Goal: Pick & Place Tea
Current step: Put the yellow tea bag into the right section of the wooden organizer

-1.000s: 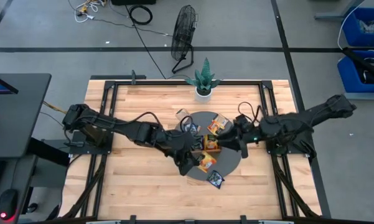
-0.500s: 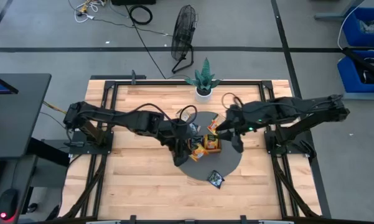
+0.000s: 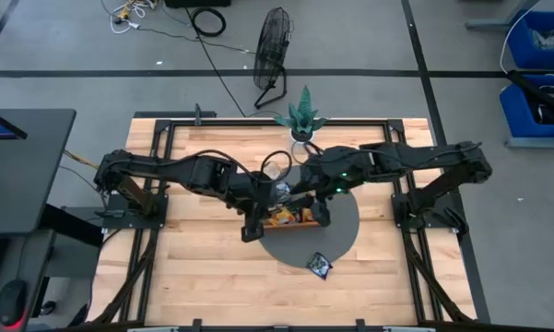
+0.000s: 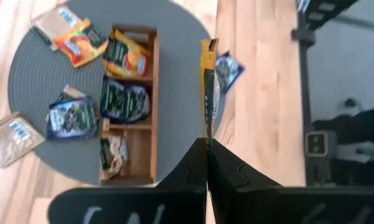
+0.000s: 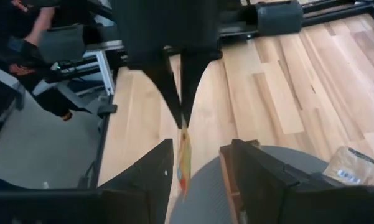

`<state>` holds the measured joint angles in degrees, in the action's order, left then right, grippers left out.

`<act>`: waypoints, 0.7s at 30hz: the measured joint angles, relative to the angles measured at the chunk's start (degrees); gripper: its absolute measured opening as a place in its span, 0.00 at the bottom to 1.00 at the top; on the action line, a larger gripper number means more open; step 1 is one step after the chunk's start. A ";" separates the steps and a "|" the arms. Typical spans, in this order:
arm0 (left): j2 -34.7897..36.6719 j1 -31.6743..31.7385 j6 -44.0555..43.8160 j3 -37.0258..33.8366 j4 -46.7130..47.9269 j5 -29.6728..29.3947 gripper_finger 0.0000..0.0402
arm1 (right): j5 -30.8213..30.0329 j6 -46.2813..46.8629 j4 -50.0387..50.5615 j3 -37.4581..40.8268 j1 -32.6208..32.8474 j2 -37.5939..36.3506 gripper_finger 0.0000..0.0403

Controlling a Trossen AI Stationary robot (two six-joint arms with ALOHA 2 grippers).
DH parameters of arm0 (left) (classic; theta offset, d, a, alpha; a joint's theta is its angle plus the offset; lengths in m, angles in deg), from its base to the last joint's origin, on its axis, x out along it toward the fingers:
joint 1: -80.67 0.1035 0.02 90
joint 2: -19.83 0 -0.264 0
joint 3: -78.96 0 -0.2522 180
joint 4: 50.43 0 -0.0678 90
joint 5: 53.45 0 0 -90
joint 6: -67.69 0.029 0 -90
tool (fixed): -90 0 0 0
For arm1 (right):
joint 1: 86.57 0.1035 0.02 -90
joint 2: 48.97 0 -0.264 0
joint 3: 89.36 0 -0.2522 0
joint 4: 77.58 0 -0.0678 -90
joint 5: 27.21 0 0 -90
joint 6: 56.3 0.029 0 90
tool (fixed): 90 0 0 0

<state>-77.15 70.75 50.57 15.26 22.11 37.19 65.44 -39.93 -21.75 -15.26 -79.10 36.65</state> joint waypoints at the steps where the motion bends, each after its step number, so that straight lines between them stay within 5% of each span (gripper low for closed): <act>1: -0.14 -0.16 0.53 0.00 0.90 -0.02 0.00 | 0.00 -0.25 0.13 -0.79 -0.17 1.06 0.42; 21: -0.20 -0.12 5.92 -0.04 6.00 -1.07 0.00 | 1.46 3.13 -4.78 -1.97 -0.43 9.60 0.42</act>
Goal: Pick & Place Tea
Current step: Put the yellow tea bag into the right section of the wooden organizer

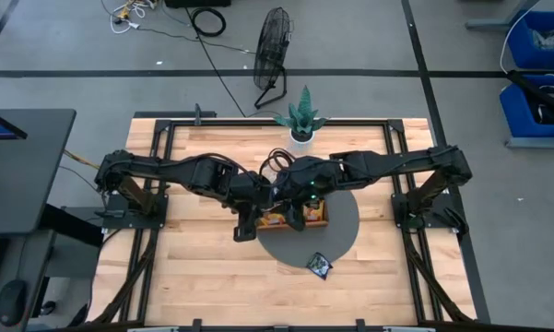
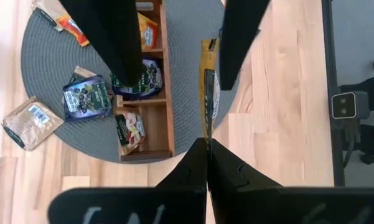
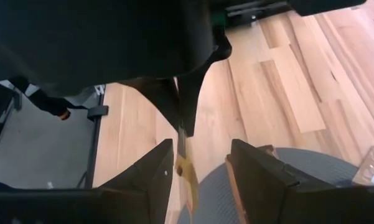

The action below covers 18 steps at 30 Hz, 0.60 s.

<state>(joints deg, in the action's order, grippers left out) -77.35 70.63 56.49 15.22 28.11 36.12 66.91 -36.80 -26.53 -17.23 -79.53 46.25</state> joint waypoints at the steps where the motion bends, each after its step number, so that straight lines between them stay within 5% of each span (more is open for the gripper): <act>1: 0.02 0.02 0.28 0.00 0.00 0.00 0.00 | 0.00 0.21 -0.05 0.00 -0.01 0.01 0.42; 11: 0.02 0.50 1.38 -0.01 0.07 0.01 0.00 | -0.13 1.10 0.45 -0.02 -0.32 0.78 0.40; 18: 0.02 0.52 1.40 -0.02 0.13 -0.02 0.00 | -0.34 0.79 1.27 -0.02 -0.33 1.46 0.28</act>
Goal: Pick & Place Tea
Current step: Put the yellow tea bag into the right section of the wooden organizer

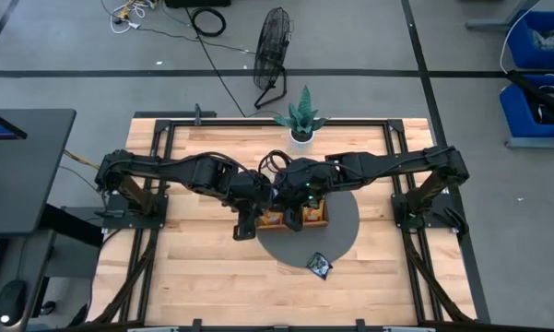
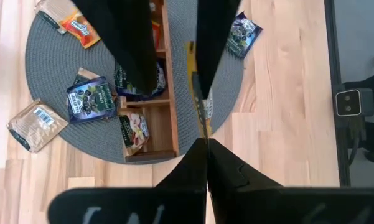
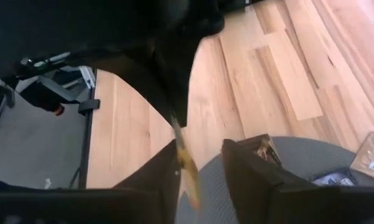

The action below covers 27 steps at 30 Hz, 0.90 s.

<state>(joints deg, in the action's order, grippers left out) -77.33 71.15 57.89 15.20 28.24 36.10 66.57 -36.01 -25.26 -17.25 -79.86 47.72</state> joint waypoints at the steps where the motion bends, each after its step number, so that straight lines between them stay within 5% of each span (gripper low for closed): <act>1: 0.00 0.00 0.00 0.00 0.04 0.00 0.00 | -0.15 -0.43 -0.04 0.00 -0.04 0.05 0.24; 6: 0.00 0.00 -0.01 -0.01 0.22 -1.40 0.00 | 0.19 -2.96 -0.02 0.00 -0.12 0.13 0.03; 13: 0.00 -0.02 -1.50 -0.04 0.33 -4.17 0.03 | -0.24 -3.88 0.12 0.00 -0.15 -0.19 0.01; 22: 2.14 -0.35 -5.11 -0.03 2.53 -8.77 0.20 | -6.59 -4.74 5.39 0.29 -0.13 -5.19 0.00; 27: 4.31 -0.79 -7.66 0.00 2.51 -11.96 0.27 | -10.62 -4.62 4.39 7.26 -0.12 -11.19 0.00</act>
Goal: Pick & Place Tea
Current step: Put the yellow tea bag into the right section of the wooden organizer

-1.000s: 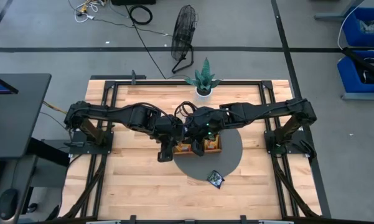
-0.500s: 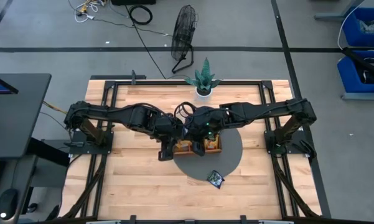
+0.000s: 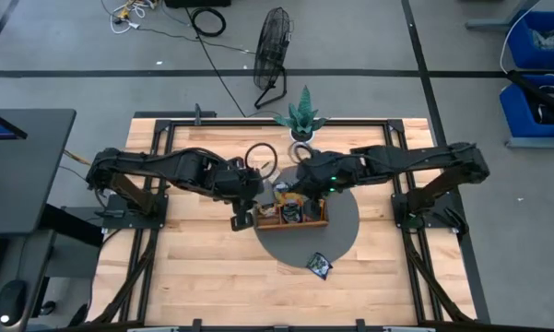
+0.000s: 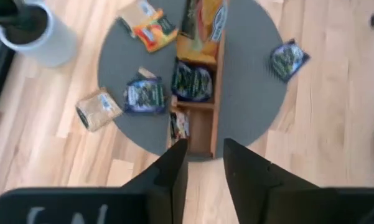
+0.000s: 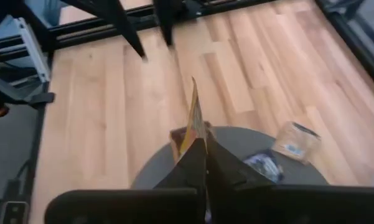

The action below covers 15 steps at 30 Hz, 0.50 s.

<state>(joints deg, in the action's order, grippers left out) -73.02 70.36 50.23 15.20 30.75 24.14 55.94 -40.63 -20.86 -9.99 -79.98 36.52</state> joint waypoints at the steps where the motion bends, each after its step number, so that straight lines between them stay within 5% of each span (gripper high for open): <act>1: 0.60 -0.11 -0.38 0.00 -0.26 -0.79 0.28 | -0.25 0.13 -1.53 2.52 0.10 -1.79 0.00; 15: 2.98 -2.32 -2.54 -0.02 -7.88 -5.21 0.29 | -0.25 0.36 -37.25 45.85 1.55 -26.30 0.00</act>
<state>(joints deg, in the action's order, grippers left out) -70.04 68.05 47.69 15.18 22.87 18.92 55.69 -40.26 -58.12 35.86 -78.43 10.22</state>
